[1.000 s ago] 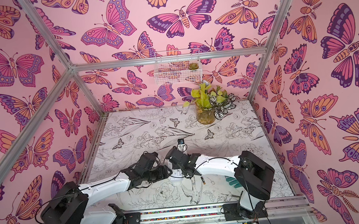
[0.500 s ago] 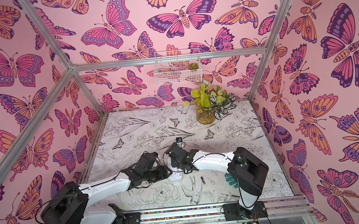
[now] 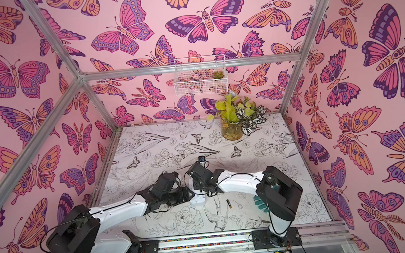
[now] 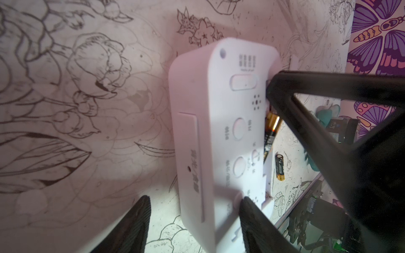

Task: Insert the battery into the alarm
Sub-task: Install the battery in the alarm.

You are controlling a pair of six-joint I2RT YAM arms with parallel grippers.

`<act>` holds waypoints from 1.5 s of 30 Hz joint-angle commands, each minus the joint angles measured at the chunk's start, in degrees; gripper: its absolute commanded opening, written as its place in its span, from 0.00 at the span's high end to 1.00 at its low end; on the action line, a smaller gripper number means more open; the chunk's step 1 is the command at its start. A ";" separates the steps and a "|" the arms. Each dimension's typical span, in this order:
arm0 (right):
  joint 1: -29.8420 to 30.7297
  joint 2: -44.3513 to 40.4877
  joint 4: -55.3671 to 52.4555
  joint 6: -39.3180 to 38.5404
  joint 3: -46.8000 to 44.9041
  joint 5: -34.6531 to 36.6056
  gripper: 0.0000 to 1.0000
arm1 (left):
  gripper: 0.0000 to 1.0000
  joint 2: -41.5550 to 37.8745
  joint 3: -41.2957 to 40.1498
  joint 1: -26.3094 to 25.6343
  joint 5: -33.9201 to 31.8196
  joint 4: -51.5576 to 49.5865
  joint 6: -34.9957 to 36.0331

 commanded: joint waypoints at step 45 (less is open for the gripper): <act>1.78 -2.86 -2.05 0.60 1.27 -0.80 0.82 | 0.28 1.21 4.50 4.38 -5.18 0.33 0.08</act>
